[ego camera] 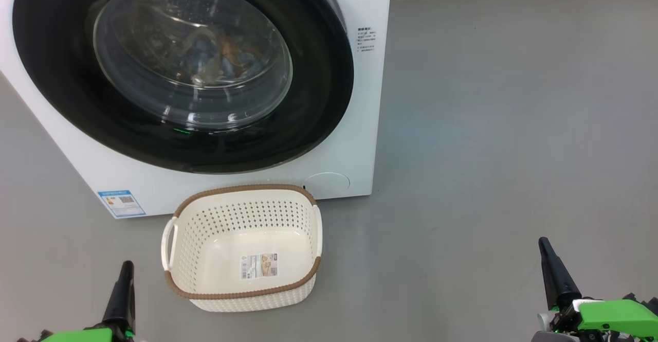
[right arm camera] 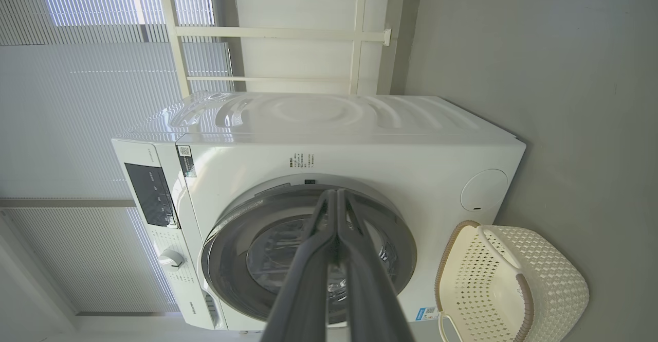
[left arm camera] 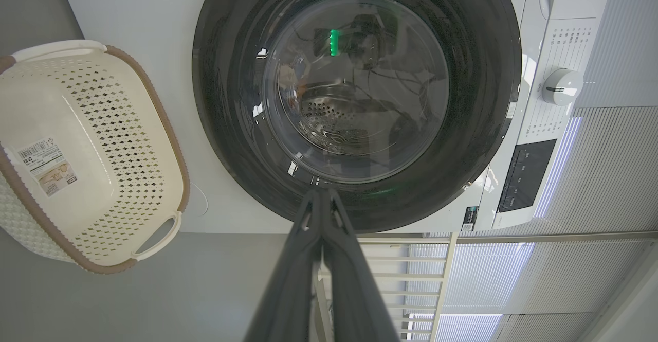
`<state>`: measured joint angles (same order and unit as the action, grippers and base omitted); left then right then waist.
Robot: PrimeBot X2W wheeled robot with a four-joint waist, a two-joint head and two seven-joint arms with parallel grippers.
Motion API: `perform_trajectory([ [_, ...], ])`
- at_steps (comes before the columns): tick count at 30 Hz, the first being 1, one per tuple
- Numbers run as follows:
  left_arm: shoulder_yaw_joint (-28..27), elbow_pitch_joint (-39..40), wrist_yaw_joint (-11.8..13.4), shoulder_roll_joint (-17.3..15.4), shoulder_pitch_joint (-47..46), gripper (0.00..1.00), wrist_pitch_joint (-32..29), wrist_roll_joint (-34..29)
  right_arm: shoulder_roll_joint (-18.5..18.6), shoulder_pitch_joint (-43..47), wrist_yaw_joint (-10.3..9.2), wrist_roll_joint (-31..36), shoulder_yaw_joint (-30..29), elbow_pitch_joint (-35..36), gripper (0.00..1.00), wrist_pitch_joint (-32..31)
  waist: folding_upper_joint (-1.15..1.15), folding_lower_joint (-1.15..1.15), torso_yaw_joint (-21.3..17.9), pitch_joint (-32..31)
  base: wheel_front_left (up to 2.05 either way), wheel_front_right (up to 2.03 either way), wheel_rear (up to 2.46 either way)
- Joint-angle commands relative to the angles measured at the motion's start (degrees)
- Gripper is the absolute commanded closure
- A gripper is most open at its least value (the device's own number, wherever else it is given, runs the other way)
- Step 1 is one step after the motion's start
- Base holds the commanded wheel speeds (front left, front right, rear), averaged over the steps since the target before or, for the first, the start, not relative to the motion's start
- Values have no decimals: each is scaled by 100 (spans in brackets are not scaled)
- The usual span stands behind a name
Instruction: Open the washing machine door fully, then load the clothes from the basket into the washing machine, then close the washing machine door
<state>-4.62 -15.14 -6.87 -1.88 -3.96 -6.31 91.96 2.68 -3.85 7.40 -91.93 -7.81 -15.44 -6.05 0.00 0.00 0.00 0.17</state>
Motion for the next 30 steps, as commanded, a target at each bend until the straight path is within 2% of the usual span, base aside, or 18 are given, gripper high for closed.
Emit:
perform_trajectory([
  [1,-191,109,-62,-99,-224,100,-18,20,20,-234,9,-24,128,141,100,-44,0,0,0,0,0,0,0],
  [30,-190,109,-62,-99,-224,100,-18,20,20,-234,9,-24,129,141,100,-44,0,0,0,0,0,0,0],
])
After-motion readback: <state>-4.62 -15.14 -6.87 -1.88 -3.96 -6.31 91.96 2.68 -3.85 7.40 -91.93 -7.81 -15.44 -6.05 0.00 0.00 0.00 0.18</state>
